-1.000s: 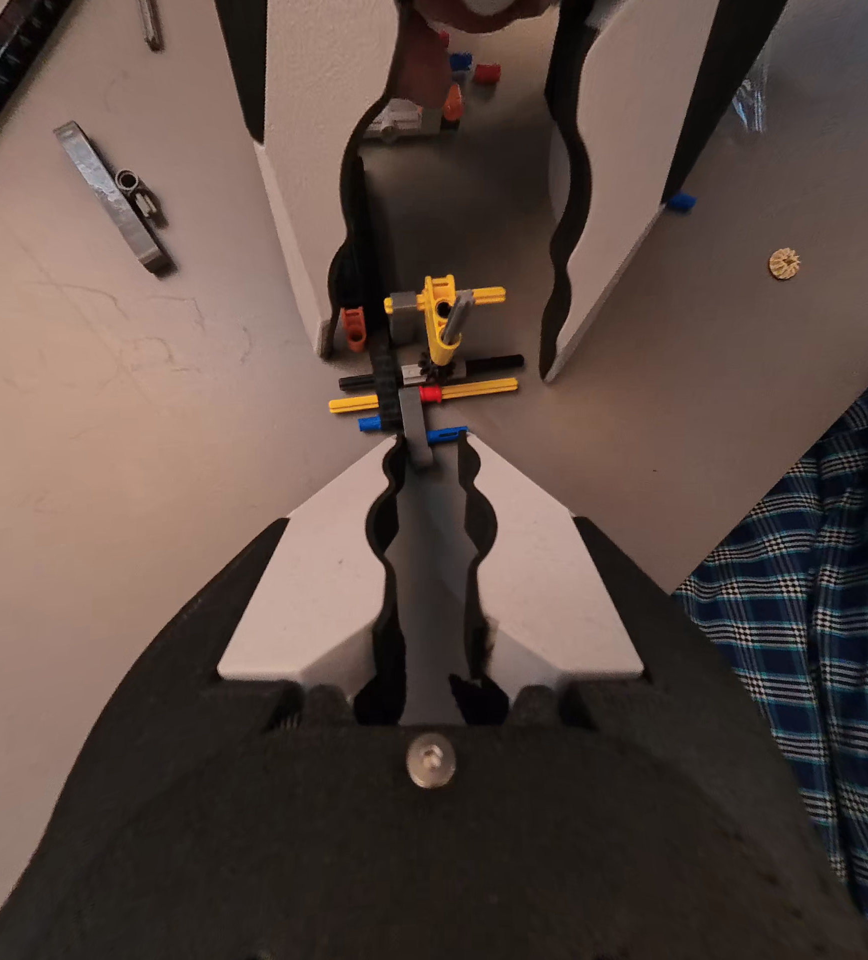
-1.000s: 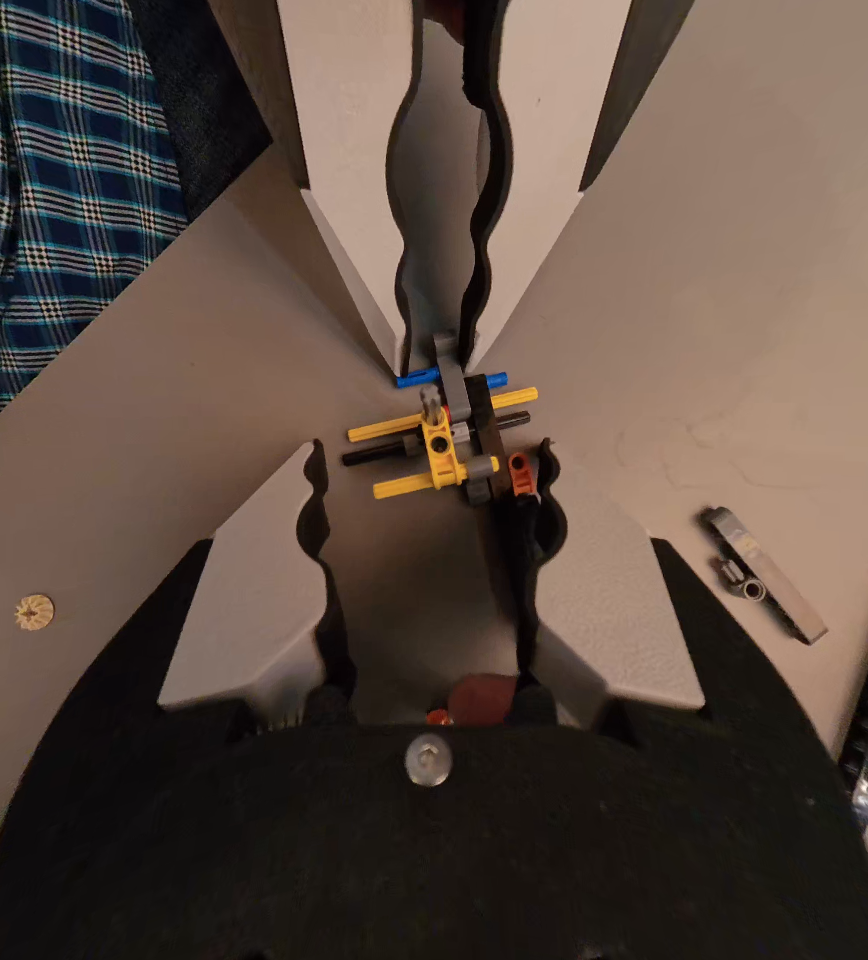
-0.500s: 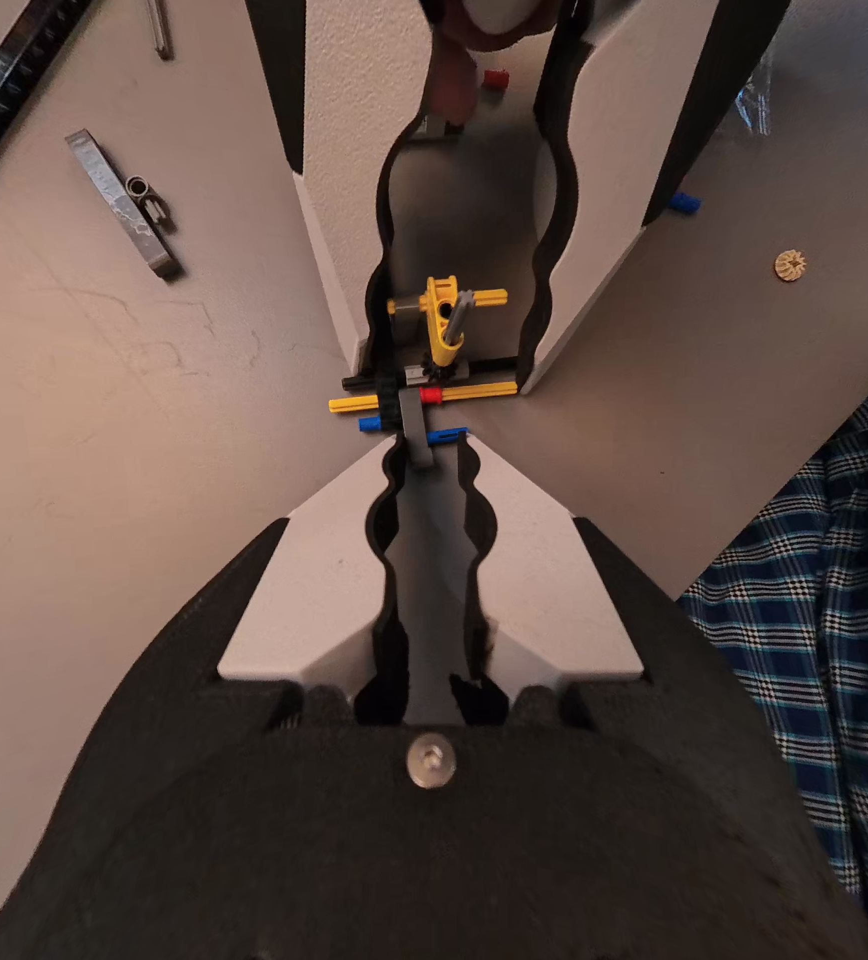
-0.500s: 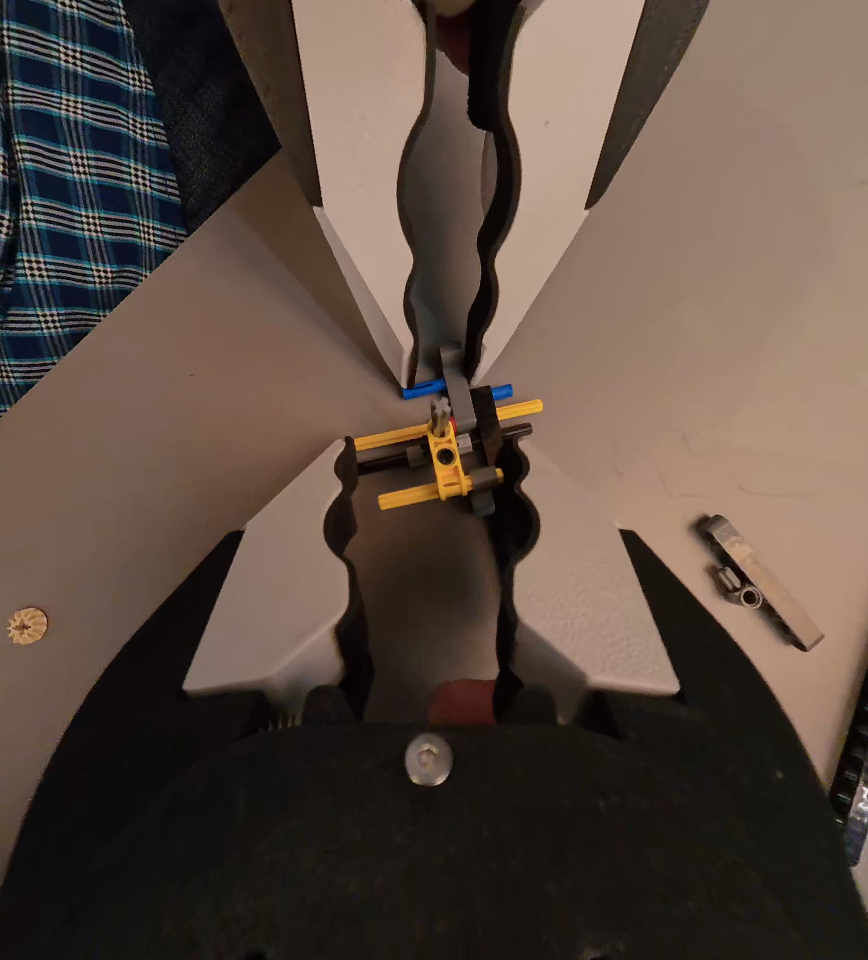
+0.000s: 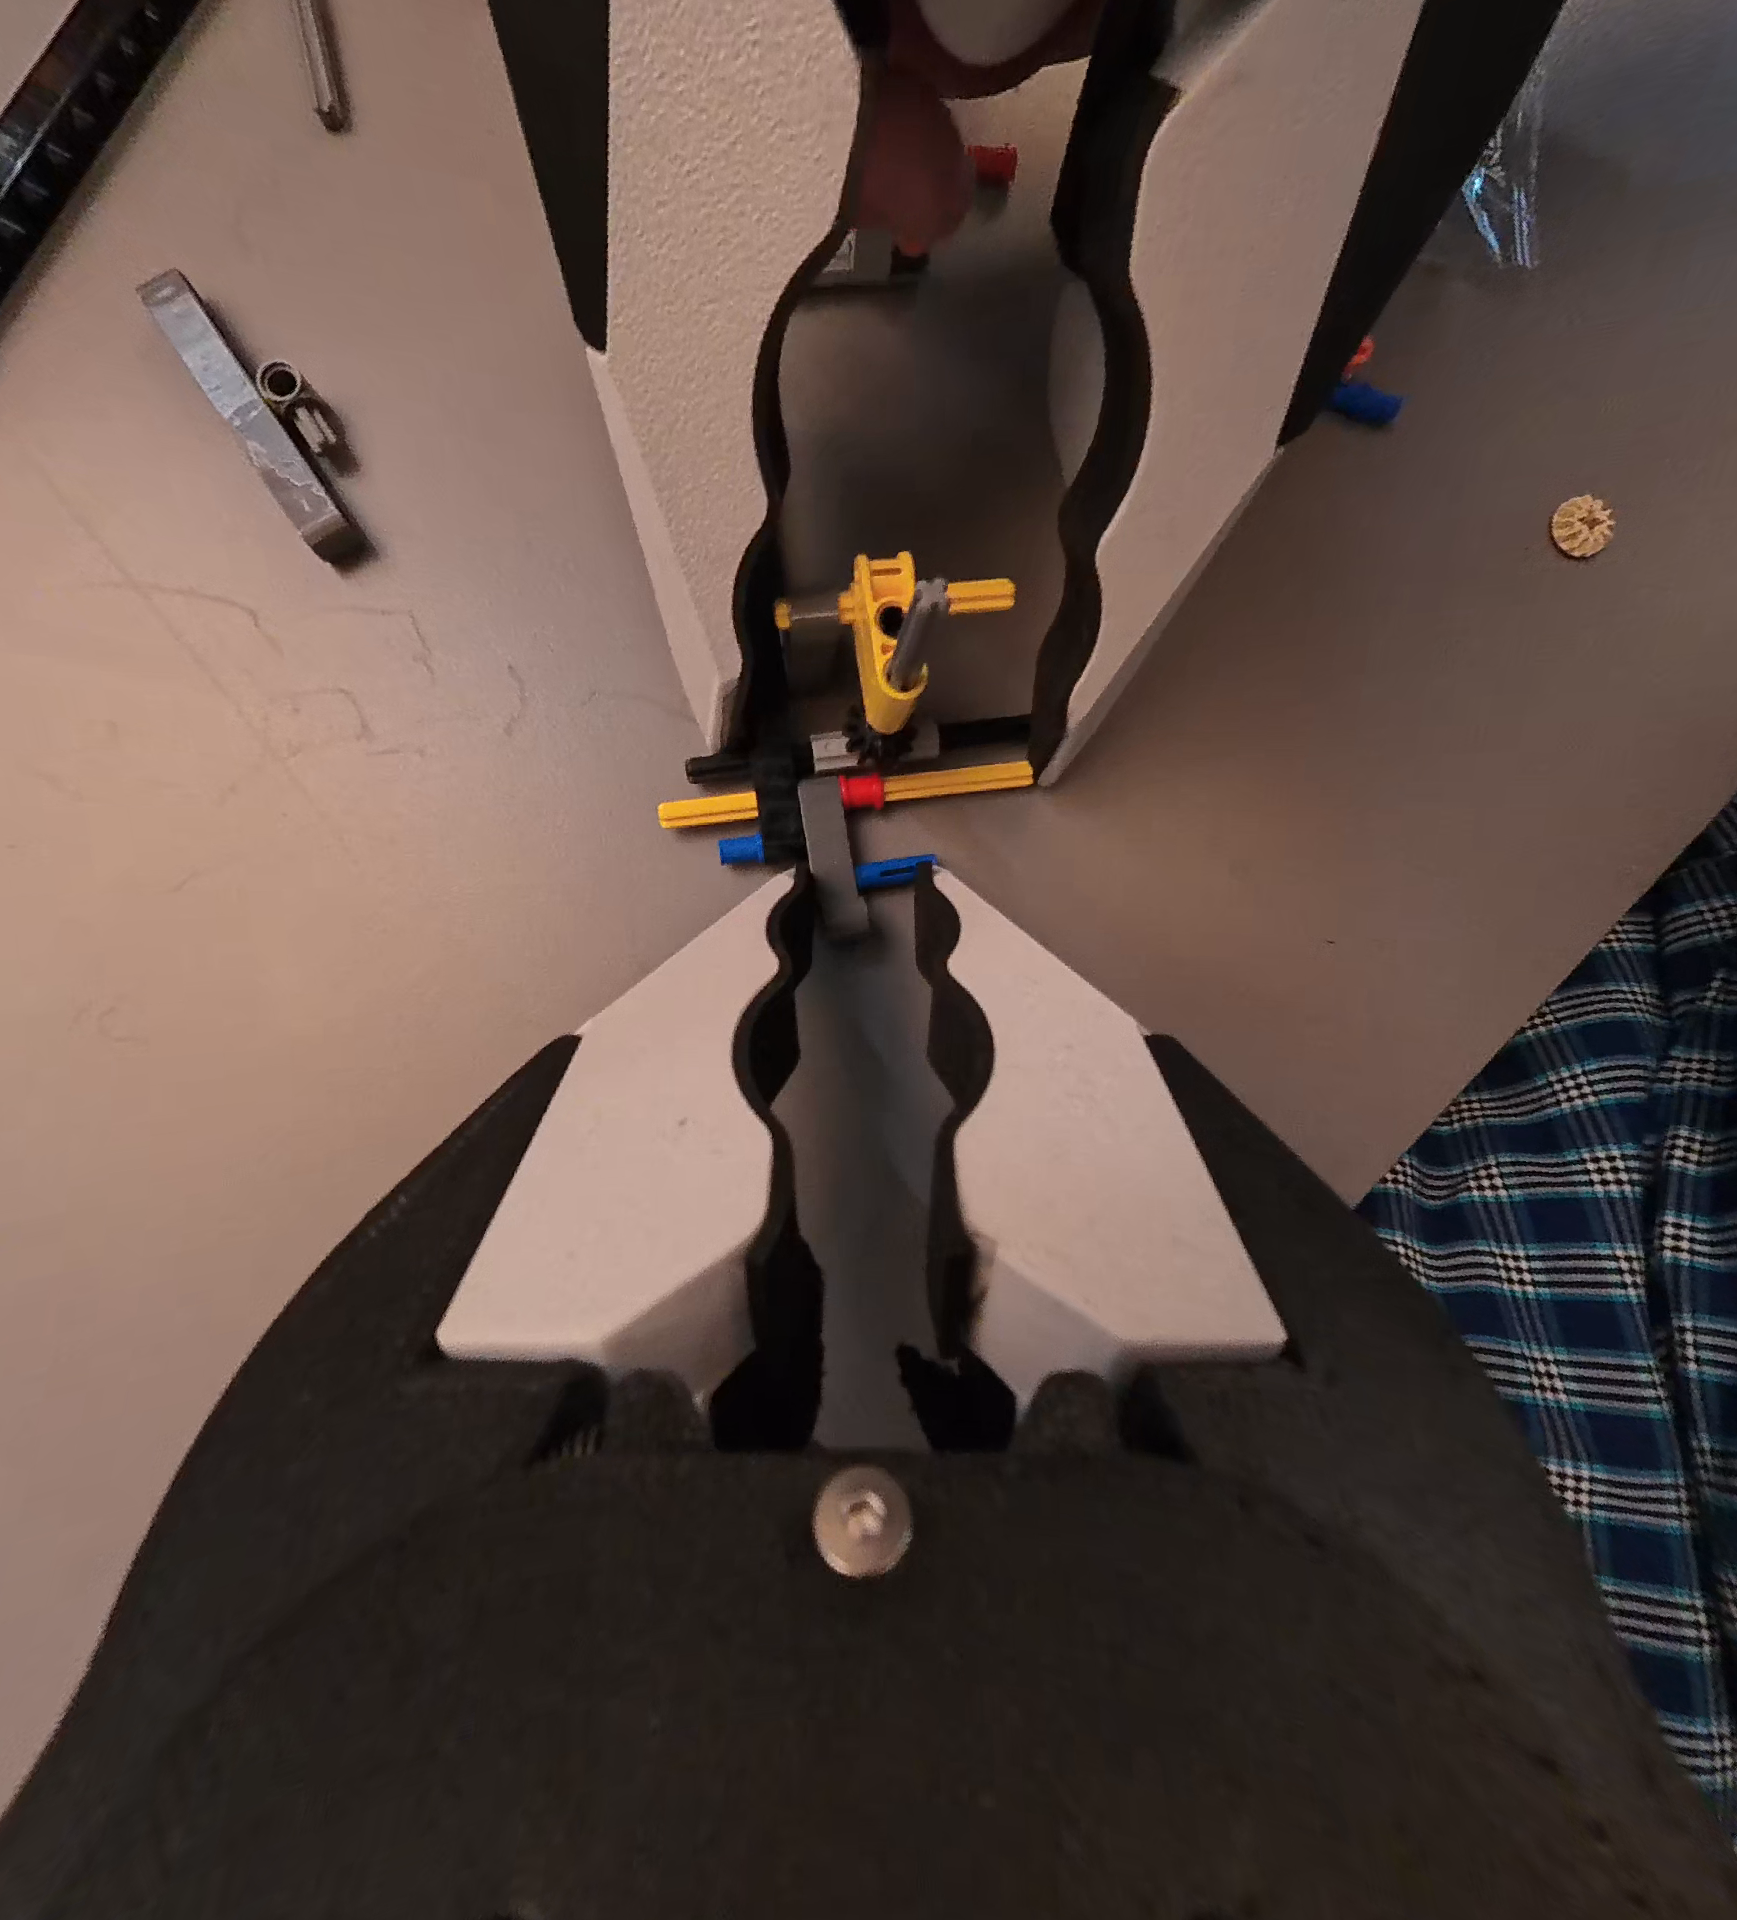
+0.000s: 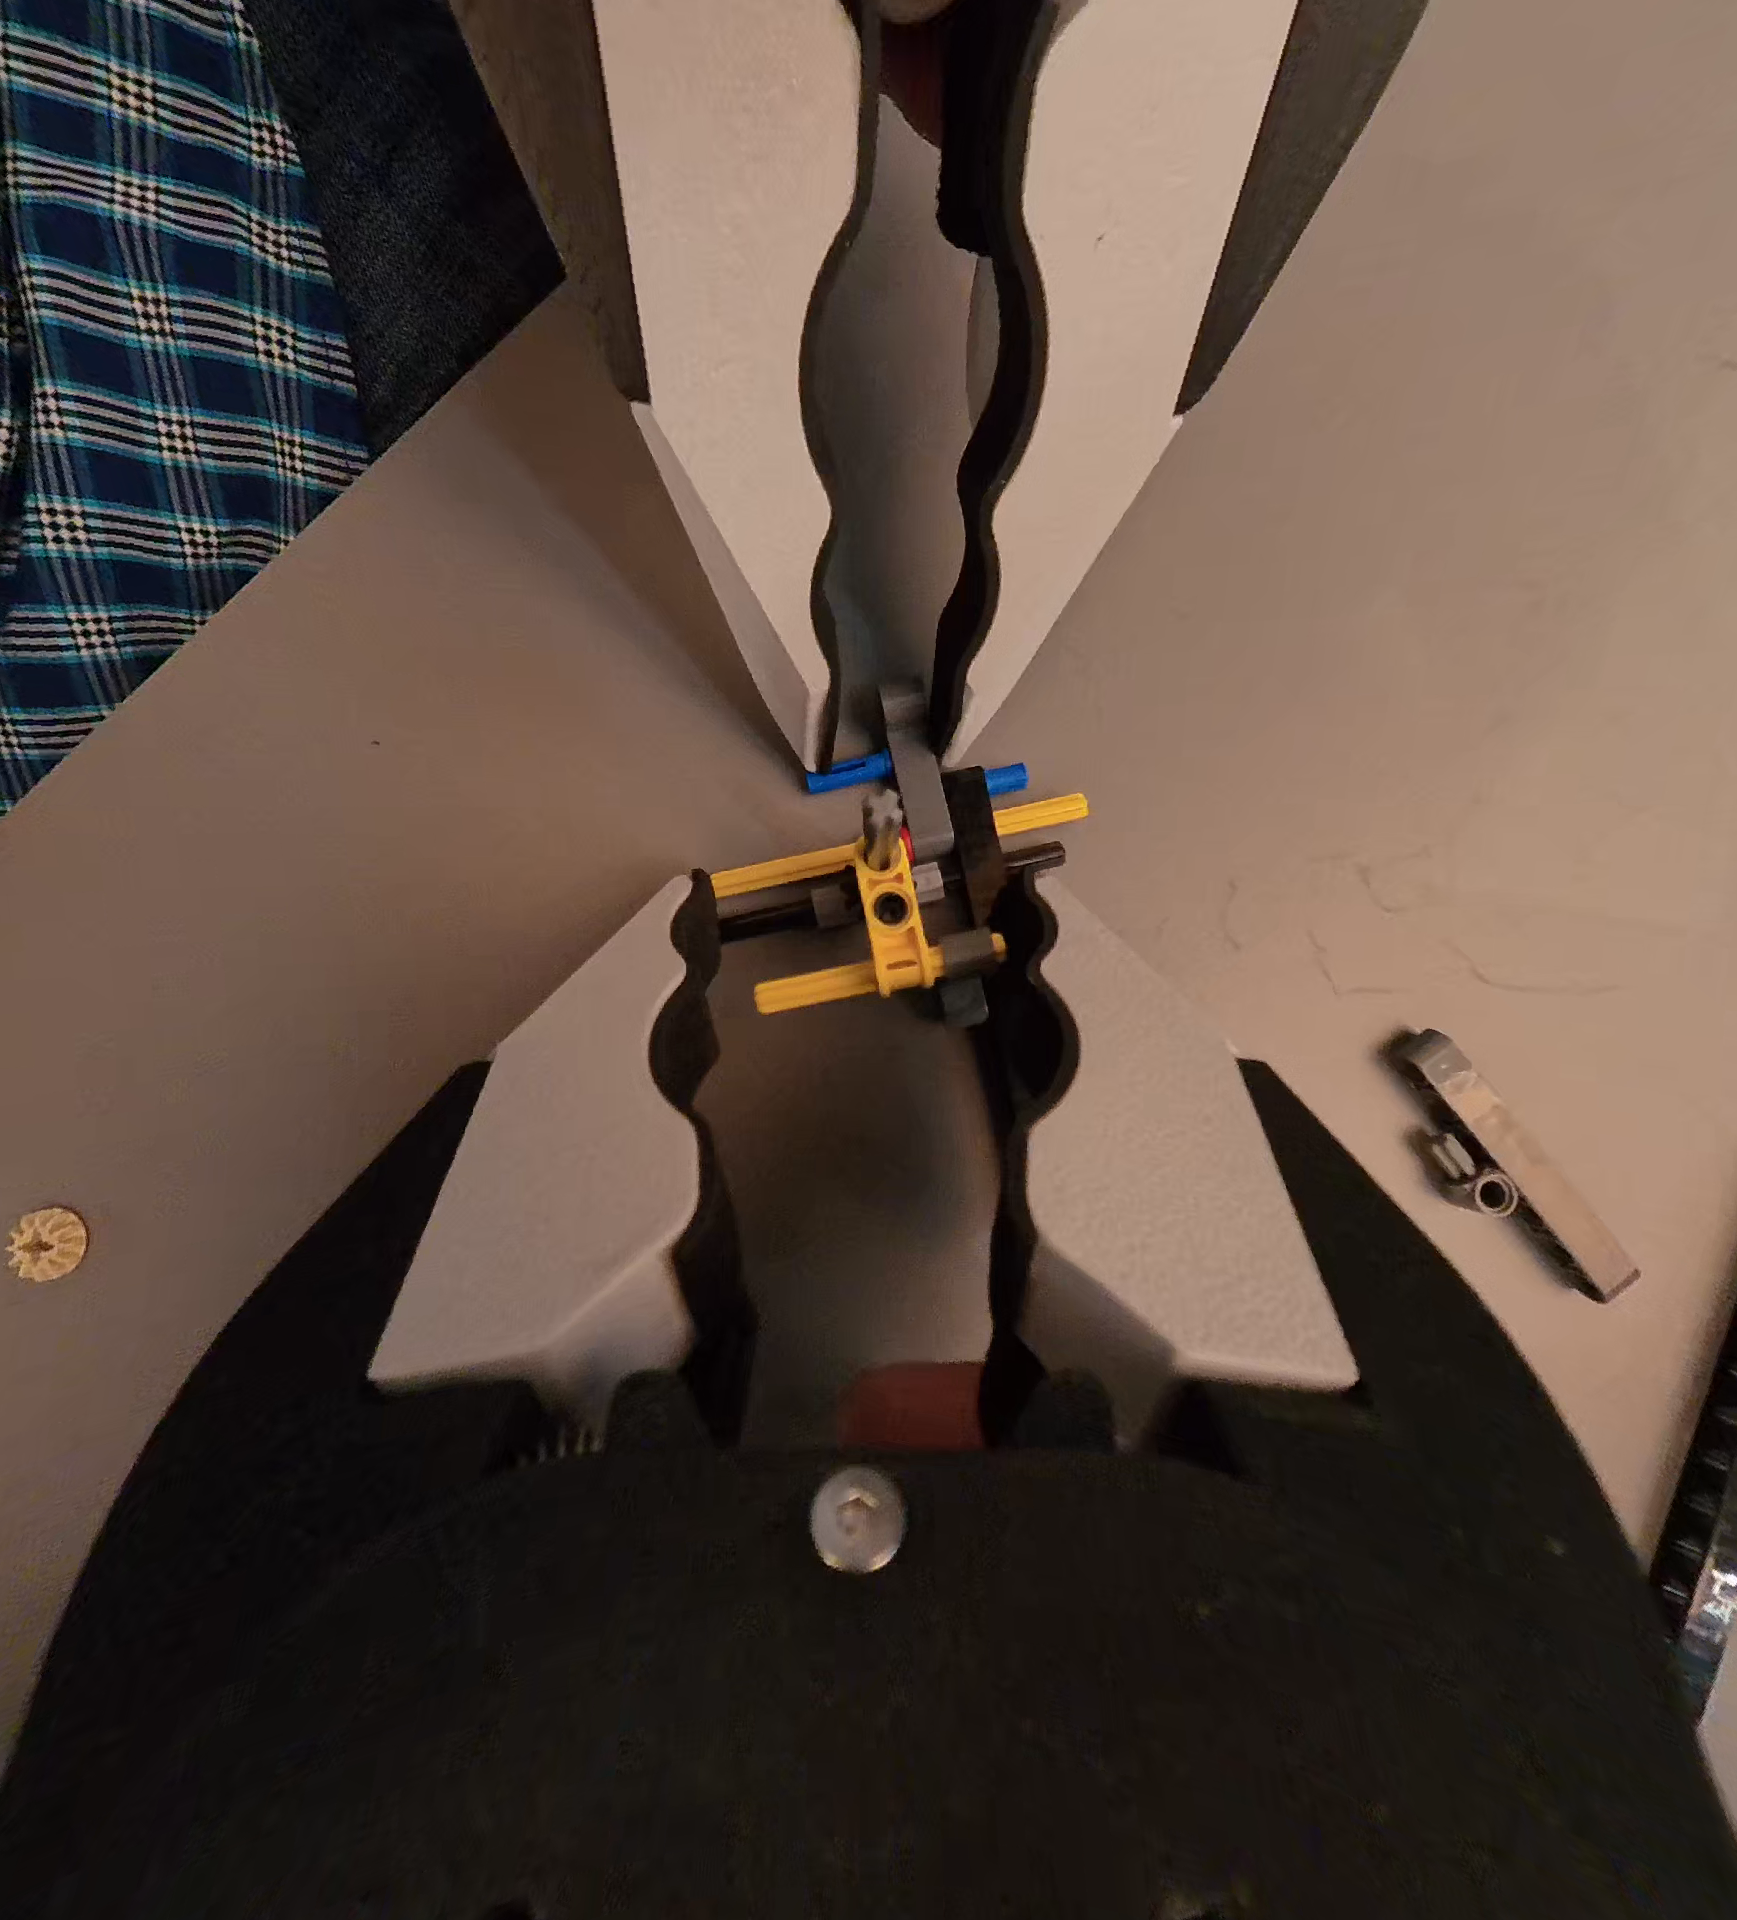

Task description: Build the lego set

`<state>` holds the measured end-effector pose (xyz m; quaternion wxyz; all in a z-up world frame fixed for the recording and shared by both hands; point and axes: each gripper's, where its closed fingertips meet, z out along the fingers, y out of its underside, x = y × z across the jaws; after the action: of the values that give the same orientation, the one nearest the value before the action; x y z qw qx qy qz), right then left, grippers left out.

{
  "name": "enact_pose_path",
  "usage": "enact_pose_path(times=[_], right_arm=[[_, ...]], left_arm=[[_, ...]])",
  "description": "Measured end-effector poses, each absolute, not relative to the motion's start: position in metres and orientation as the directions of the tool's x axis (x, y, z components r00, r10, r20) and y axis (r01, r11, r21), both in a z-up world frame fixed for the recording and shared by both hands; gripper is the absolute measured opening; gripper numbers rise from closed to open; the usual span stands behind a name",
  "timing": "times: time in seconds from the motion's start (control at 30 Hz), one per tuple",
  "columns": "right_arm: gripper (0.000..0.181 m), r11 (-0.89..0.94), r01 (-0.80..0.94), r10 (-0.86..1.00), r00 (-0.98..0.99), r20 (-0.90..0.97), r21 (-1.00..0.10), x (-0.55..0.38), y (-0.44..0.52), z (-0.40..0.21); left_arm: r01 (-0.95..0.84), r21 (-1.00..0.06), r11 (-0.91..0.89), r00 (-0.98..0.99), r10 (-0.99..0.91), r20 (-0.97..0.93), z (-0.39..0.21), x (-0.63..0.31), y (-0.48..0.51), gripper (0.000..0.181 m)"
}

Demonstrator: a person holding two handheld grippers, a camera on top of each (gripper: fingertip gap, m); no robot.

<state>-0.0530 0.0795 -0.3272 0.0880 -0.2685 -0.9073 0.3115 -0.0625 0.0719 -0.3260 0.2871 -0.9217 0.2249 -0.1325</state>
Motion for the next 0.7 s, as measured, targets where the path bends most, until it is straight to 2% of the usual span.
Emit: enact_pose_path(times=[0.07, 0.17, 0.3, 0.43, 0.47, 0.7], right_arm=[[0.055, 0.656, 0.441, 0.542, -0.840, -0.024, -0.612, -0.052, 0.079, -0.327], [0.070, 0.683, 0.426, 0.506, -0.862, -0.037, -0.593, -0.045, 0.080, -0.327], [0.068, 0.734, 0.378, 0.454, -0.891, -0.008, -0.564, -0.040, 0.083, -0.328], [0.065, 0.729, 0.371, 0.448, -0.894, -0.009, -0.576, -0.041, 0.084, -0.328], [0.059, 0.729, 0.366, 0.445, -0.896, -0.007, -0.578, -0.041, 0.084, -0.327], [0.057, 0.714, 0.369, 0.455, -0.890, -0.006, -0.595, -0.041, 0.085, -0.327]], left_arm=[[-0.334, -0.592, -0.733, 0.863, -0.491, 0.121, -0.326, -0.062, 0.072, 0.015], [-0.341, -0.593, -0.729, 0.859, -0.498, 0.118, -0.326, -0.060, 0.073, 0.013], [-0.343, -0.589, -0.731, 0.861, -0.496, 0.113, -0.327, -0.062, 0.073, 0.007], [-0.346, -0.590, -0.729, 0.860, -0.498, 0.111, -0.327, -0.062, 0.073, 0.007], [-0.347, -0.590, -0.729, 0.858, -0.501, 0.114, -0.327, -0.061, 0.073, 0.007], [-0.347, -0.593, -0.727, 0.853, -0.508, 0.123, -0.327, -0.060, 0.074, 0.008]])
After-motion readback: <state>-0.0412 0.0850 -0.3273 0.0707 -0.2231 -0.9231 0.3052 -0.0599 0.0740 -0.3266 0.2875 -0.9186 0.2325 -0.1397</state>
